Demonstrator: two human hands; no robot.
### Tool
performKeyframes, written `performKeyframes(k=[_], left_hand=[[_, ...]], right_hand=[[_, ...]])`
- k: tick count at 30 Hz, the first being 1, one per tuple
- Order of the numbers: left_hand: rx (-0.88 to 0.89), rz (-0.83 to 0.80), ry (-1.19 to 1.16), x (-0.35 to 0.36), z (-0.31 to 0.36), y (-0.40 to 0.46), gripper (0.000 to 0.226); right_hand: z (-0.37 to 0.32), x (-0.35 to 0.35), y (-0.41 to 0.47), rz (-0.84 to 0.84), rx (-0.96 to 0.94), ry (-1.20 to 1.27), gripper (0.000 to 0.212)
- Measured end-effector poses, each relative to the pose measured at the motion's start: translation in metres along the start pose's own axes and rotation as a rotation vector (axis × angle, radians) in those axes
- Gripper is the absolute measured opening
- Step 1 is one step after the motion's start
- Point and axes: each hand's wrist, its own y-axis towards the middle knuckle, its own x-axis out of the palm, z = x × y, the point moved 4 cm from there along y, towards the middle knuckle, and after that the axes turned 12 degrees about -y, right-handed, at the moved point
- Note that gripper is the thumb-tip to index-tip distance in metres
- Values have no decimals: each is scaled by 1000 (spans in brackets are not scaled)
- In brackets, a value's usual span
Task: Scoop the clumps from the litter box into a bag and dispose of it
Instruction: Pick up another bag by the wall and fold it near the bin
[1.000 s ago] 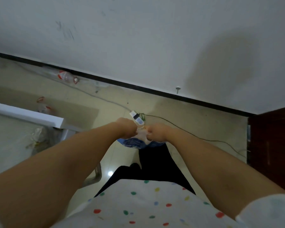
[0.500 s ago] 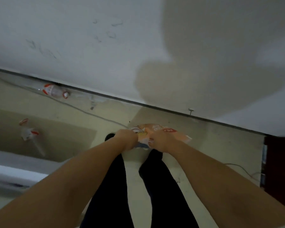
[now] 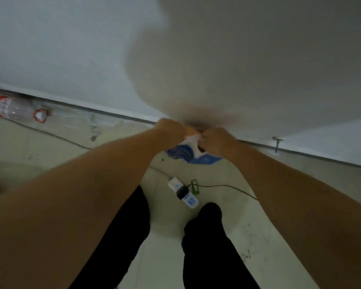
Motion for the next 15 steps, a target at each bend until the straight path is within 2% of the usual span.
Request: performKeyframes(k=[4,6,7,10,15], left_hand=[[-16,88,81,-2,-19,8,26],[-35,124,33,-7,-21,-3,40],[-46,139,2,-12,-19,-13,44],[-63,187,-65,-36,-9,-55,40],[-96,221,-235,-101,20,-140,37]], right_hand=[[4,-13,-1,99,-1,-56,27],[4,-18,-15,144,-2,-51,14],[3,-20,-27,165,-1,-22,14],[1,-36,-74,201,20,6,34],[0,-92,-179,215,52,-134,42]])
